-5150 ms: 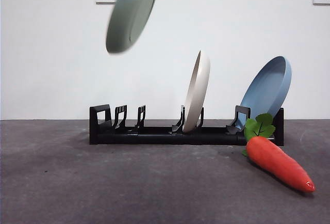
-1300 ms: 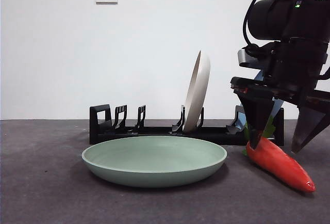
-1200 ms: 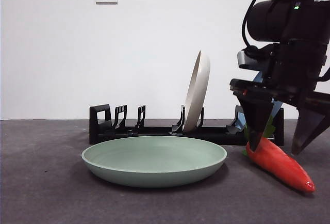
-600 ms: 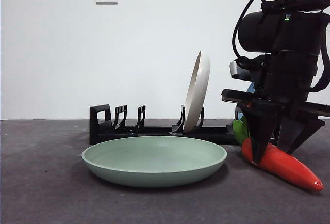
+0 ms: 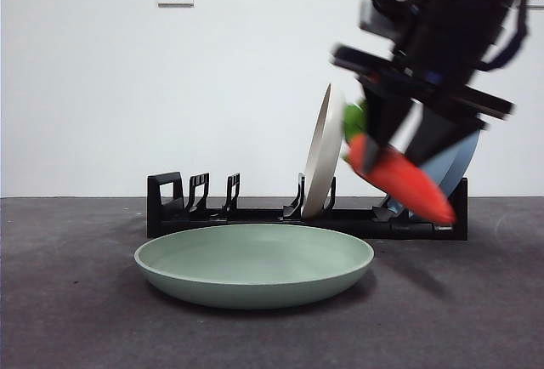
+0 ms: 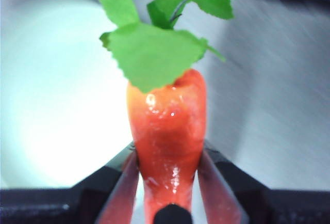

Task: Take the green plate from the plate rack,put the plate on the table,take the carrot from the table,put the carrot in the plate

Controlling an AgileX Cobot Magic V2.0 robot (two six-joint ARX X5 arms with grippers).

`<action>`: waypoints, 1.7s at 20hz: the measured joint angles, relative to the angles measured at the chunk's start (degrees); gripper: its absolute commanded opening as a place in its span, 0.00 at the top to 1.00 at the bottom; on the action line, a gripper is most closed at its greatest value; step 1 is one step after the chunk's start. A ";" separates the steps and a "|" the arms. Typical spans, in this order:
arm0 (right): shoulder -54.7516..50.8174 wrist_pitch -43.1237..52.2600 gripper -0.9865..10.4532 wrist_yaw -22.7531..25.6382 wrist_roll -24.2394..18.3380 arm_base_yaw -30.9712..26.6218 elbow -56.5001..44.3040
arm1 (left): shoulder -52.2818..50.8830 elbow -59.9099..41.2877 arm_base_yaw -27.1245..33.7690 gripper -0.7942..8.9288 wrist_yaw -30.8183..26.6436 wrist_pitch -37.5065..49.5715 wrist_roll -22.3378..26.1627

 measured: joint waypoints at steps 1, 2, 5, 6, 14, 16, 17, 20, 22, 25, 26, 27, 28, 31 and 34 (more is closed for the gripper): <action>0.24 1.73 0.93 -0.04 0.68 1.42 0.00 | 0.00 0.00 0.00 0.59 0.00 -0.02 0.00; 0.85 3.76 0.93 -0.07 1.42 3.02 0.00 | 0.00 0.00 0.00 0.59 0.00 -0.33 0.00; 4.22 10.71 0.93 -0.09 3.58 7.54 0.00 | 0.00 0.00 0.00 0.59 0.02 -0.85 0.02; 5.64 12.66 0.93 -0.11 4.28 8.50 0.00 | 0.00 0.00 0.00 0.59 0.02 -0.85 0.00; 14.93 18.10 0.93 -0.11 6.73 9.53 0.00 | 0.00 0.00 0.00 0.59 0.00 -1.75 -0.02; 16.35 18.53 0.92 -0.13 6.78 9.55 0.02 | 0.00 0.00 0.00 0.59 0.02 -1.77 -0.07; 17.18 18.51 0.89 -0.70 6.78 9.55 0.02 | 0.00 0.00 0.00 0.59 0.02 -1.90 -0.17; 17.73 18.47 0.60 -1.57 6.78 9.55 0.02 | 0.00 0.00 0.00 0.59 0.02 -3.28 -0.44; 17.73 18.40 0.55 -1.57 6.78 9.55 0.02 | 0.00 0.00 0.00 0.59 0.02 -3.85 -0.44; 16.61 18.14 0.55 -1.57 6.75 9.55 0.02 | 0.00 0.00 0.00 0.59 0.00 -3.98 -0.44; 15.72 18.08 0.55 -1.57 6.75 9.55 0.02 | 0.00 0.00 0.00 0.59 0.00 -4.35 -0.44; 14.03 17.73 0.55 -1.57 6.75 9.55 0.02 | 0.00 0.00 0.00 0.59 0.00 -5.03 -0.44; 11.98 16.74 0.55 -1.57 6.75 9.55 0.02 | 0.00 0.00 0.00 0.59 0.00 -5.57 -0.44; 3.41 8.81 0.55 -1.60 5.97 9.55 0.02 | 0.00 0.00 0.00 0.59 0.02 -8.11 -0.44; -7.30 -4.66 0.56 -1.60 2.86 9.55 0.02 | 0.00 0.00 0.00 0.59 0.02 -11.28 -0.44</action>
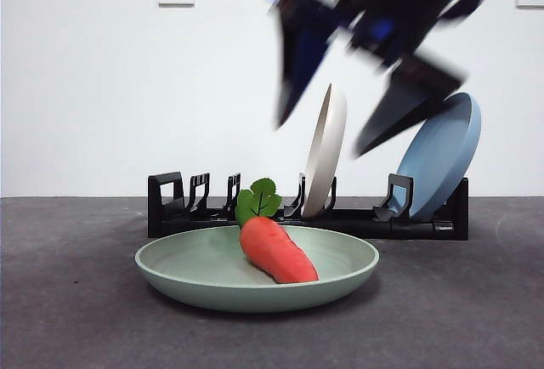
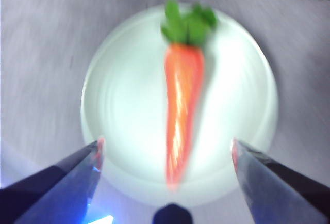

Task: Take the green plate from the plate rack,put the plate on the table,take the carrot from the table,put the carrot in the plate

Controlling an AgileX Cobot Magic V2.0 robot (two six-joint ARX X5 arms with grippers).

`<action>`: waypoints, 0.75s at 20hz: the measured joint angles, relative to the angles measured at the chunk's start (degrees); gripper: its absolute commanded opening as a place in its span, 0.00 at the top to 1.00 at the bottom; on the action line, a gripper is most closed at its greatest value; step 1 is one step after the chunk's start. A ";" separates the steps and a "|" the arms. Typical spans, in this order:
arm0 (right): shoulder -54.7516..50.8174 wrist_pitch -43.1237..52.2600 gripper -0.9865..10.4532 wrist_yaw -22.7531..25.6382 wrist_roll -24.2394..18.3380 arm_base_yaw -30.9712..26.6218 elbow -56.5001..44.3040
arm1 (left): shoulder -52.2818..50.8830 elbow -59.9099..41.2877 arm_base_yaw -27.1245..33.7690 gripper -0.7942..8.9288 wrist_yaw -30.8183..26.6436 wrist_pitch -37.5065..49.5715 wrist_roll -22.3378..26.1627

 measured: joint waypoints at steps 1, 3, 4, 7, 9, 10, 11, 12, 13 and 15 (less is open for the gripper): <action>-3.82 -4.68 0.56 0.00 -1.29 0.00 0.00 | 0.00 0.00 0.00 0.59 0.02 -1.25 0.00; -11.26 -13.07 0.56 0.00 -3.34 0.00 0.00 | 0.00 0.00 0.00 0.60 0.22 -3.45 -0.35; -13.70 -15.58 0.56 0.00 -3.82 0.00 0.00 | 0.00 0.00 0.00 0.60 0.42 -4.17 -0.63; -19.61 -21.38 0.56 0.00 -4.52 0.00 0.00 | 0.00 0.00 0.00 0.60 2.16 -5.92 -1.25; -22.49 -24.15 0.56 0.00 -4.74 0.00 0.00 | 0.00 0.00 0.00 0.60 4.09 -6.82 -1.99; -23.56 -25.18 0.56 0.00 -4.76 0.00 0.00 | 0.00 0.00 0.00 0.60 5.03 -7.21 -2.27; -24.74 -26.45 0.56 0.00 -4.76 0.00 0.00 | 0.00 0.00 0.00 0.60 6.03 -7.82 -2.80; -25.49 -27.28 0.56 0.00 -4.76 0.00 0.00 | 0.00 0.00 0.00 0.61 6.56 -8.22 -3.21; -26.12 -28.04 0.57 0.00 -4.76 0.00 0.00 | 0.00 0.00 0.00 0.64 6.91 -8.63 -3.56; -27.19 -29.51 0.68 0.00 -4.76 0.00 0.00 | 0.00 0.00 0.00 0.76 7.82 -9.57 -4.04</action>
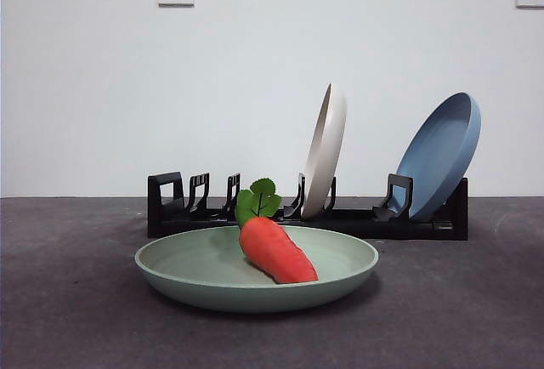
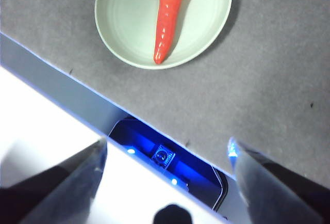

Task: Take the green plate from the plate rack,put the plate on the table,take the carrot from the table,put the carrot in the plate

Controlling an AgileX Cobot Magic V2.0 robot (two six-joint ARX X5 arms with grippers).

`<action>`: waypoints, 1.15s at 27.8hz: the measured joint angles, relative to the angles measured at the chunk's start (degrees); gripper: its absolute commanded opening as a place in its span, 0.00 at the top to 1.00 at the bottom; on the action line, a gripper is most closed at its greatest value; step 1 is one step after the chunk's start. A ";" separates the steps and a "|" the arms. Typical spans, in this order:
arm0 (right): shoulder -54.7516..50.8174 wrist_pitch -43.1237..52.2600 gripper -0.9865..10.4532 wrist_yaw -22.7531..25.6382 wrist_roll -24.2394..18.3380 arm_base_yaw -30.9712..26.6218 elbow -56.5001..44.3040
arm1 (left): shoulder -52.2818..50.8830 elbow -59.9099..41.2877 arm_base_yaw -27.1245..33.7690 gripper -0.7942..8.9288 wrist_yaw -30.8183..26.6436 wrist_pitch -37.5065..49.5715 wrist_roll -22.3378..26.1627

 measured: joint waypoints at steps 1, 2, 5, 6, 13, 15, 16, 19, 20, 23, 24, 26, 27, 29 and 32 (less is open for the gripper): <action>-0.22 -0.55 0.75 0.00 0.00 0.00 0.00 | 0.00 0.00 0.00 0.82 0.09 -0.48 -0.24; -0.42 -1.20 0.85 0.00 -0.02 0.00 0.00 | 0.00 0.00 0.00 0.90 0.15 -1.05 -0.66; -0.44 -1.62 0.92 0.00 -0.13 0.00 0.00 | 0.02 0.00 0.00 0.93 1.20 -1.92 -1.38; -0.44 -1.62 0.92 0.00 -0.15 0.00 0.00 | 0.04 0.00 0.00 0.93 1.27 -1.92 -1.51; -0.46 -0.96 0.91 0.02 -0.15 0.00 0.00 | 0.04 0.00 0.00 0.92 1.40 -1.92 -1.75; -0.46 -0.96 0.91 0.02 -0.15 0.00 0.00 | 0.04 0.00 0.00 0.92 1.38 -1.92 -1.77; -0.46 -0.96 0.91 0.02 -0.15 0.00 0.00 | 0.04 0.00 0.00 0.92 1.38 -1.92 -1.77; -0.46 -0.96 0.91 0.04 -0.15 0.00 0.00 | 0.04 0.00 0.00 0.92 1.38 -1.92 -1.77; -0.46 -0.96 0.91 0.04 -0.15 0.00 0.00 | 0.04 0.00 0.00 0.92 1.38 -1.92 -1.77; -0.46 -0.96 0.91 0.04 -0.15 0.00 0.00 | 0.04 0.00 0.00 0.92 1.38 -1.92 -1.79; -0.46 -0.96 0.91 0.04 -0.15 0.00 0.00 | 0.04 0.00 0.00 0.92 1.38 -1.92 -1.79; -0.46 -0.96 0.91 0.04 -0.15 0.00 0.00 | 0.04 0.00 0.00 0.92 1.38 -1.92 -1.79; -0.46 -0.98 0.91 0.04 -0.15 0.00 0.00 | 0.04 0.00 0.00 0.92 1.38 -1.92 -1.79; -0.46 -0.96 0.91 0.04 -0.15 0.00 0.00 | 0.04 0.00 0.00 0.92 1.38 -1.92 -1.84; -0.46 -0.96 0.91 0.04 -0.15 0.00 0.00 | 0.07 0.00 0.00 0.92 1.22 -1.88 -1.92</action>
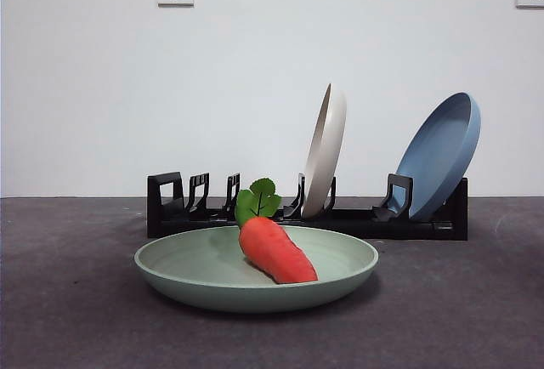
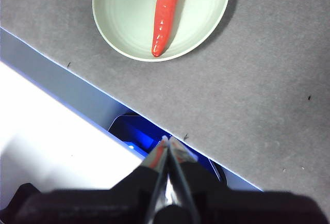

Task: Take the green plate from the plate rack,put the plate on the table,take the carrot from the table,put the carrot in the plate

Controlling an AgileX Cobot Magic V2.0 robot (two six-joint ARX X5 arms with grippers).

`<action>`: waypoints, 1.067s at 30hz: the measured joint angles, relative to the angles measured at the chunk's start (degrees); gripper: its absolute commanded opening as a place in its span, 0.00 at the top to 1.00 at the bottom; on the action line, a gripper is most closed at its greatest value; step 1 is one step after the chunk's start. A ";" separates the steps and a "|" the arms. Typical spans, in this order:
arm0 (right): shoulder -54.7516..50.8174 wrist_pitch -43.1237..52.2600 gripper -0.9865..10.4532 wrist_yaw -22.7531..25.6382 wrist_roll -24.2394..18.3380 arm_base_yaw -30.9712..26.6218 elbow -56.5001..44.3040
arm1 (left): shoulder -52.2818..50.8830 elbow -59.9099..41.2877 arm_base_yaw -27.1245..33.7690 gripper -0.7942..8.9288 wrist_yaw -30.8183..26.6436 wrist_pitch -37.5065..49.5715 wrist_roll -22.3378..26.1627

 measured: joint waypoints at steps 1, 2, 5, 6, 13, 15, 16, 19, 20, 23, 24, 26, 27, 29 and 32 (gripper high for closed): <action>0.00 0.00 0.91 0.00 0.00 0.00 0.00 | -0.02 0.00 0.00 0.92 -0.66 0.20 0.07; 0.00 -0.02 0.91 0.00 0.00 0.00 0.00 | -0.07 0.00 0.04 0.92 -1.36 0.63 0.46; 0.00 0.00 0.91 0.00 0.00 0.00 0.00 | -0.55 0.00 0.98 0.92 -2.89 2.43 2.95; 0.00 0.00 0.91 0.00 0.00 0.00 0.00 | -1.03 -0.09 2.16 0.92 -4.24 4.24 4.66; -0.02 0.00 0.91 0.00 0.00 0.00 0.00 | -4.92 -0.61 17.70 0.92 -0.96 28.68 17.25; -0.04 0.00 0.91 0.00 0.00 0.00 0.00 | -6.67 -2.29 24.48 0.92 4.96 35.65 19.54; -0.04 0.00 0.91 0.00 0.00 0.00 0.00 | -7.54 -3.45 27.47 0.92 7.54 38.23 20.13; -0.04 0.00 0.91 0.00 0.00 0.00 0.00 | -10.75 -8.87 37.16 0.92 14.45 45.70 21.27; -0.04 0.00 0.91 0.00 0.00 0.00 0.00 | -11.87 -10.97 39.69 0.92 15.61 47.65 21.49; -0.04 0.00 0.91 0.00 0.00 0.00 0.00 | -16.55 -19.30 46.12 0.92 16.04 52.87 21.51; -0.04 0.00 0.91 0.00 0.00 0.00 0.00 | -18.47 -22.67 47.78 0.92 16.04 54.66 21.51; -0.04 -0.02 0.91 0.00 0.00 0.00 0.00 | -22.25 -29.29 50.25 0.92 16.06 58.36 21.53; -0.04 0.00 0.91 0.00 0.00 0.00 0.00 | -24.26 -32.98 51.30 0.92 16.15 60.30 21.51; -0.04 -0.02 0.91 0.00 0.00 0.00 0.00 | -28.20 -40.00 52.92 0.92 16.24 63.65 21.51; -0.04 0.00 0.91 0.00 0.00 0.00 0.00 | -33.81 -50.10 54.77 0.92 16.37 68.22 21.44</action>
